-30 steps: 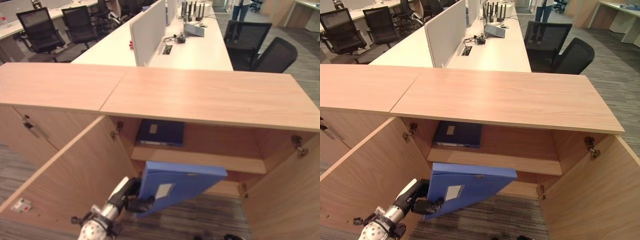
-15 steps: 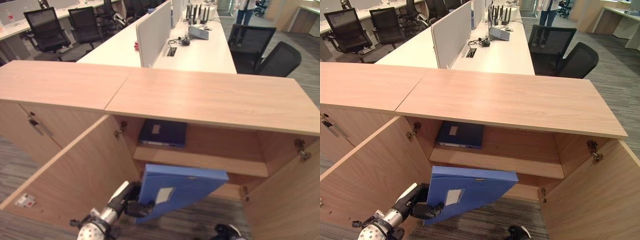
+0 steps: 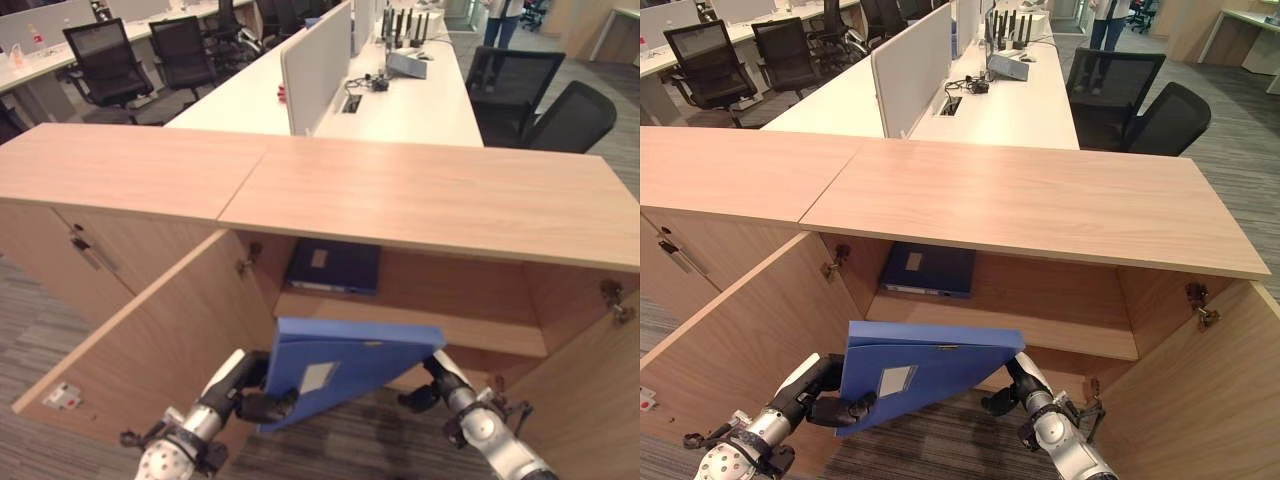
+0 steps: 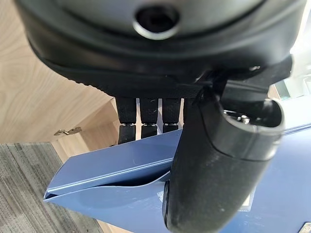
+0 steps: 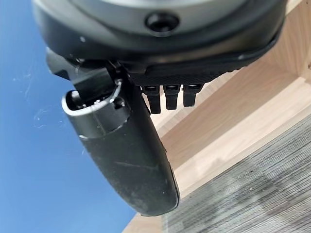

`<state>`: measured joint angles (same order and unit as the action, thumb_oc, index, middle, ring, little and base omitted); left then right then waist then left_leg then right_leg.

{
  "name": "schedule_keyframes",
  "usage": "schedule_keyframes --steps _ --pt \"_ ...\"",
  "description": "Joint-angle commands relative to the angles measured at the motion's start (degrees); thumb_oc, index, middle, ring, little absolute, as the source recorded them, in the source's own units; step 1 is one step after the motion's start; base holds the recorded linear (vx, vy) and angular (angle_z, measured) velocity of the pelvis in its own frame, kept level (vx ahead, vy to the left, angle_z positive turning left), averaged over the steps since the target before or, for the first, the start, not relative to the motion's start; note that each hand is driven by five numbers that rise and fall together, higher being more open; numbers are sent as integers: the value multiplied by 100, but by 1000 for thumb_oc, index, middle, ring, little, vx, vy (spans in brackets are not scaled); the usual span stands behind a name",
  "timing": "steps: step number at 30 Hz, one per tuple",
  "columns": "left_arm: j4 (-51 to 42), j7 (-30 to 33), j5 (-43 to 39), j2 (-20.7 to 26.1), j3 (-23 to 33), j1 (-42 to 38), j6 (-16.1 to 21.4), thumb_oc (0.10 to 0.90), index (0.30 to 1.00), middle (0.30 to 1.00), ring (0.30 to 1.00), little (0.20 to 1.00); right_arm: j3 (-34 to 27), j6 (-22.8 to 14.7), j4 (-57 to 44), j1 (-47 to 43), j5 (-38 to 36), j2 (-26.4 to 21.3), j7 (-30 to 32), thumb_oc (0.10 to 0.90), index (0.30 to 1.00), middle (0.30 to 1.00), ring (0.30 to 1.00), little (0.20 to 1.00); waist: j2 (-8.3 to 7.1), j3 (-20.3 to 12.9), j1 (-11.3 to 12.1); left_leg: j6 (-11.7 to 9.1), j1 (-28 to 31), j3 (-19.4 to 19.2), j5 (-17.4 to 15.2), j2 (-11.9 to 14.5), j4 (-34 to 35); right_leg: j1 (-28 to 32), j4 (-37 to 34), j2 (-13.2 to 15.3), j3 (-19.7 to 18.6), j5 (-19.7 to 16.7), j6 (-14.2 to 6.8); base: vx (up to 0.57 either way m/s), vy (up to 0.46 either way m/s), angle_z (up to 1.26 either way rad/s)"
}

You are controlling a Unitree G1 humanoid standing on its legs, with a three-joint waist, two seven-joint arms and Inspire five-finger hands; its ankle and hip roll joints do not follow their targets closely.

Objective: Put the empty folder in the office cabinet

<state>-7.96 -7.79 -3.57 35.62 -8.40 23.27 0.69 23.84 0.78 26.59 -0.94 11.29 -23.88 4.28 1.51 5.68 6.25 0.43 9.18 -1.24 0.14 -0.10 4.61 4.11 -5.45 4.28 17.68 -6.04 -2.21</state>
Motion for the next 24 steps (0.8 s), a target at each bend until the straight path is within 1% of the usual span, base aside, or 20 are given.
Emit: schedule_keyframes --steps 1,5,6,8,11,12,13,14,16,17,21,24 --pt "-753 106 200 186 319 -340 749 400 300 300 300 300 -65 -304 -570 -429 198 -153 46 800 900 900 900 900 -211 -48 -65 -84 146 160 -485 -64 39 297 45 178 31 413 -383 0 0 0" --pt "-637 117 429 100 487 -282 683 400 300 300 300 300 -156 -153 -419 -223 278 -207 -126 800 900 900 900 900 -225 -64 -68 -86 133 177 -484 -66 39 301 45 178 38 425 -375 0 0 0" --pt "-566 121 604 54 638 -207 661 400 300 300 300 300 -258 -82 -274 -98 324 -239 -201 800 900 900 900 900 -229 -66 -60 -85 128 187 -485 -69 39 303 45 179 47 431 -373 0 0 0" --pt "-561 104 683 39 727 -149 655 400 300 300 300 300 -317 -39 -196 -36 387 -262 -228 800 900 900 900 900 -233 -71 -62 -84 124 193 -488 -72 39 304 45 180 54 434 -372 0 0 0" --pt "-573 51 820 23 992 15 609 400 300 300 300 300 -470 152 158 107 467 -290 -352 800 900 900 900 900 -247 -69 -47 -86 112 208 -487 -79 39 301 45 178 67 435 -370 0 0 0" --pt "-605 41 895 51 1177 105 587 400 300 300 300 300 -573 296 526 176 462 -280 -429 800 900 900 900 900 -254 -73 -34 -88 98 225 -487 -78 39 299 45 179 82 434 -368 0 0 0" --pt "-620 37 896 54 1188 118 581 400 300 300 300 300 -567 291 544 165 462 -270 -426 800 900 900 900 900 -260 -75 -36 -88 97 226 -487 -78 39 298 45 179 83 434 -368 0 0 0" --pt "-629 18 922 65 1255 152 571 400 300 300 300 300 -584 318 768 158 431 -241 -457 800 900 900 900 900 -264 -77 -30 -88 92 232 -486 -78 39 294 45 179 89 433 -369 0 0 0" --pt "-682 -8 969 133 1416 238 564 400 300 300 300 300 -631 412 1405 106 308 -182 -477 800 900 900 900 900 -279 -77 0 -89 76 254 -477 -77 39 291 45 175 92 428 -367 0 0 0" --pt "-787 -44 1027 234 1566 362 545 400 300 300 300 300 -659 489 1732 29 361 -195 -495 800 900 900 900 900 -286 -79 39 -90 67 267 -476 -71 39 290 45 171 100 427 -369 0 0 0" --pt "-942 -66 976 374 1765 563 564 400 300 300 300 300 -826 496 2068 -143 202 -237 -368 800 900 900 900 900 -294 -73 55 -89 55 262 -473 -71 39 278 45 163 84 420 -371 0 0 0" --pt "-982 -106 928 496 1841 684 550 400 300 300 300 300 -960 512 1956 -219 132 -360 -290 800 900 900 900 900 -299 -67 55 -85 54 245 -477 -74 39 270 45 152 69 420 -374 0 0 0"
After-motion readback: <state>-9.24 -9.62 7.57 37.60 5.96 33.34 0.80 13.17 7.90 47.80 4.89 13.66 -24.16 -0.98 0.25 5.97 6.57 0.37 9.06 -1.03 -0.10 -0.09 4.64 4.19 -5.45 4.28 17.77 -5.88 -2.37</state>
